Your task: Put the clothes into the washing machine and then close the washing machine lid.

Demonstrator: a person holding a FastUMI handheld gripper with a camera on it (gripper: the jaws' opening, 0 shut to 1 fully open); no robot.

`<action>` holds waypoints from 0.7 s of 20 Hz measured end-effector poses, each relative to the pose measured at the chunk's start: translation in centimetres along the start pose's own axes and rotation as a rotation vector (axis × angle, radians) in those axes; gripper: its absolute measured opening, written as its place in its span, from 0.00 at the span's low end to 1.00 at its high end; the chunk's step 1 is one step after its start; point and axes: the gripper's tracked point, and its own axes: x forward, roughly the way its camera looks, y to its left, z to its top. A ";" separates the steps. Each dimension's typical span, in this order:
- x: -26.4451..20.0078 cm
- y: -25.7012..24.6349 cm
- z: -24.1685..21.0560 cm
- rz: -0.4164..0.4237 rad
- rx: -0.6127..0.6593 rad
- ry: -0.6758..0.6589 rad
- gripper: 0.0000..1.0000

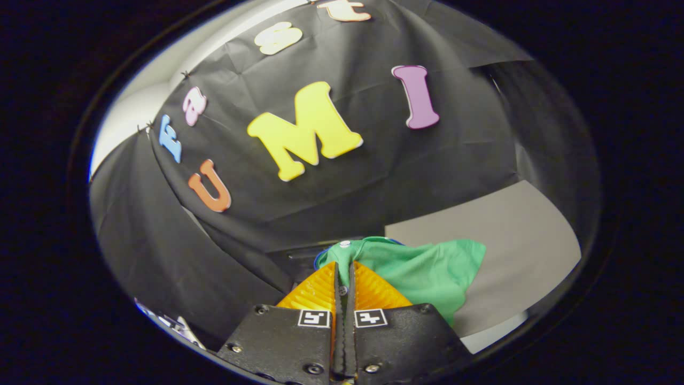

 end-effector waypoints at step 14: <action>5.4 14.6 -1.9 0.200 -0.161 0.005 0.04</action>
